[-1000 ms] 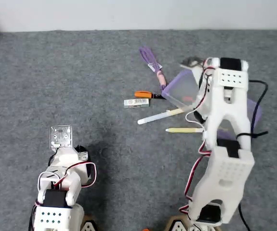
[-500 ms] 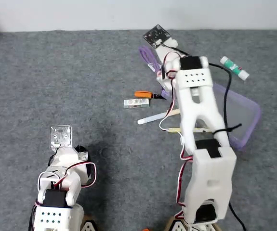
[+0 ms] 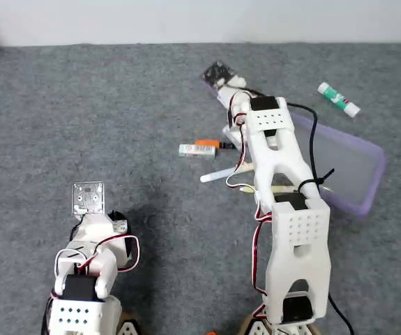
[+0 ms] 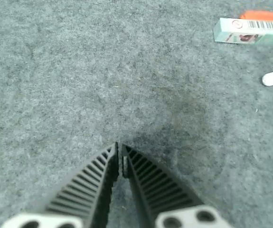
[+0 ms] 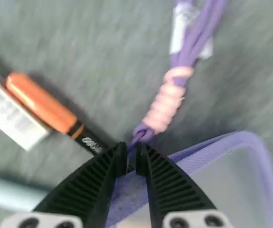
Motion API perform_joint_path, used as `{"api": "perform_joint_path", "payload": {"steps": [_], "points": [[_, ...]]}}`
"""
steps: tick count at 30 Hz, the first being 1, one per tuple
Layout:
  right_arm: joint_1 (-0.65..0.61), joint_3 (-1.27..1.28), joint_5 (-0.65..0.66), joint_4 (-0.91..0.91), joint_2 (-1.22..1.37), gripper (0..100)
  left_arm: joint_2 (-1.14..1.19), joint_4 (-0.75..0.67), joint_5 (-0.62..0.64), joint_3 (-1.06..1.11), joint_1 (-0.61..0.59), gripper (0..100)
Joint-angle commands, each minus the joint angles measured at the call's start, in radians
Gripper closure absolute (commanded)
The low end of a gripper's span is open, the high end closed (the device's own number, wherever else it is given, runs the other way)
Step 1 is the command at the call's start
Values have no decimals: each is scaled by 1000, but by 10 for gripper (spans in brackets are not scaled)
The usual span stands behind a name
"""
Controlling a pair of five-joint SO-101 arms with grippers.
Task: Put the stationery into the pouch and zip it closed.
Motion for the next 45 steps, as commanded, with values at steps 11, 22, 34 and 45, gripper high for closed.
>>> {"api": "perform_joint_path", "payload": {"steps": [11,22,34,45], "points": [[81,-14,18,656,-194,940,-12,-17,8,-7,-5,988],[199,44,78,661,-372,935,-12,-17,8,-7,-5,988],[31,95,81,561,-378,734,-12,-17,8,-7,-5,988],[38,94,81,397,-180,735,-12,-17,8,-7,-5,988]]}}
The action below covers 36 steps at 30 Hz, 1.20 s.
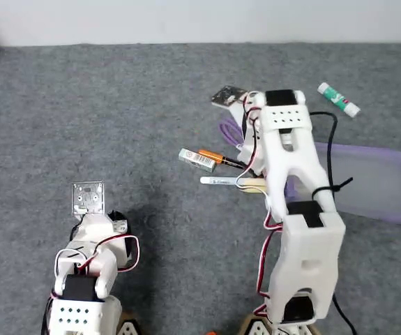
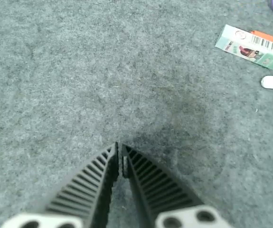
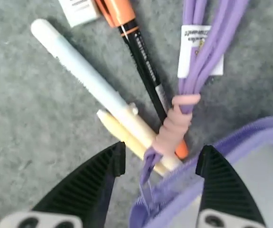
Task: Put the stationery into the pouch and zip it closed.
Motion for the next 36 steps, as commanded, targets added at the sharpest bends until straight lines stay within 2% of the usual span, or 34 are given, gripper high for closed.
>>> {"api": "perform_joint_path", "payload": {"steps": [1,4,10,13,17,25,36], "points": [[1,-11,11,-44,16,735,-12,-17,8,-7,-5,988],[-4,-11,11,-85,51,743,-12,-17,8,-7,-5,988],[-2,-11,12,-133,74,931,-12,-17,8,-7,-5,988],[-2,-18,12,-122,65,990,-12,-17,8,-7,-5,988],[1,-86,12,-51,47,990,-12,-17,8,-7,-5,988],[10,-373,11,225,-82,990,-12,-17,8,-7,-5,988],[127,-422,11,229,-432,990,-12,-17,8,-7,-5,988]]}}
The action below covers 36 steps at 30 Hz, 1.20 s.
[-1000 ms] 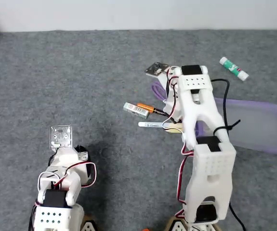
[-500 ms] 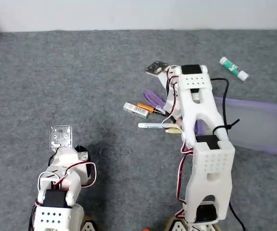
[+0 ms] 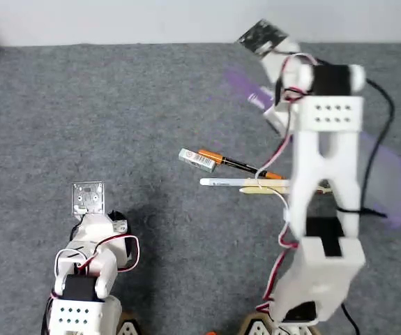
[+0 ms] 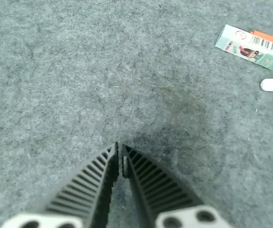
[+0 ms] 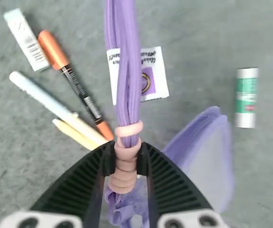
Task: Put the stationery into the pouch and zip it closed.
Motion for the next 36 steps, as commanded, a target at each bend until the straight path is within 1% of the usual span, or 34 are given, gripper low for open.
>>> {"api": "perform_joint_path", "payload": {"steps": [1,7,10,14,23,25,28,32,36], "points": [[33,-49,9,41,-156,990,-12,-17,8,-7,-5,988],[73,-54,9,38,-321,990,-12,-17,8,-7,-5,988],[99,-54,9,8,-397,990,-12,-17,8,-7,-5,988],[127,-54,8,-70,-490,990,-12,-17,8,-7,-5,988],[114,-54,2,-283,-578,990,-12,-17,8,-7,-5,988],[82,-54,-14,-285,-587,990,-12,-17,8,-7,-5,988],[21,-54,-77,-260,-602,990,-12,-17,8,-7,-5,988],[-91,-54,-152,-176,-604,990,-12,-17,8,-7,-5,988],[-154,-48,-236,-102,-596,990,-12,-17,8,-7,-5,988]]}}
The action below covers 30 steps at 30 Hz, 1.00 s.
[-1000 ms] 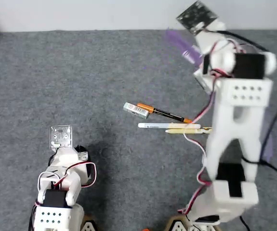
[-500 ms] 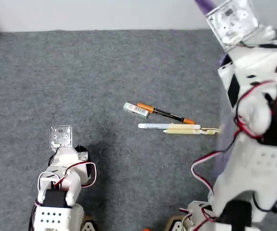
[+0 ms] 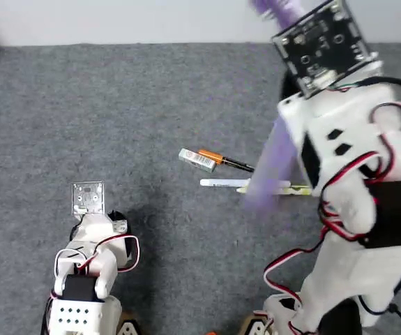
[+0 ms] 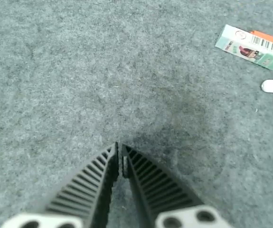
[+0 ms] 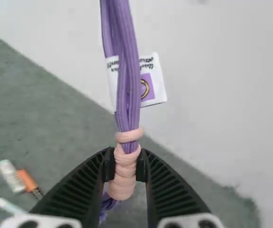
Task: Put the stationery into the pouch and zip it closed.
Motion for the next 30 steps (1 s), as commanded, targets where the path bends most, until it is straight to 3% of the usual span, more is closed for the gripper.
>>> {"api": "perform_joint_path", "payload": {"steps": [1,12,17,20,25,27,30], "points": [[-50,-37,-77,59,-21,990,-12,-17,8,-7,-5,988],[-226,-31,-103,170,79,990,-12,-14,8,-7,-3,988],[-291,-31,-118,170,97,990,-12,112,-17,-59,-9,987],[-318,-23,-143,174,107,990,-12,221,-163,-136,-12,987],[-318,-15,-146,176,143,990,-12,262,-594,-254,-74,980],[-318,-15,-146,176,159,990,-12,230,-643,-303,-77,980],[-318,-15,-146,171,166,990,-12,176,-594,-366,-81,980]]}}
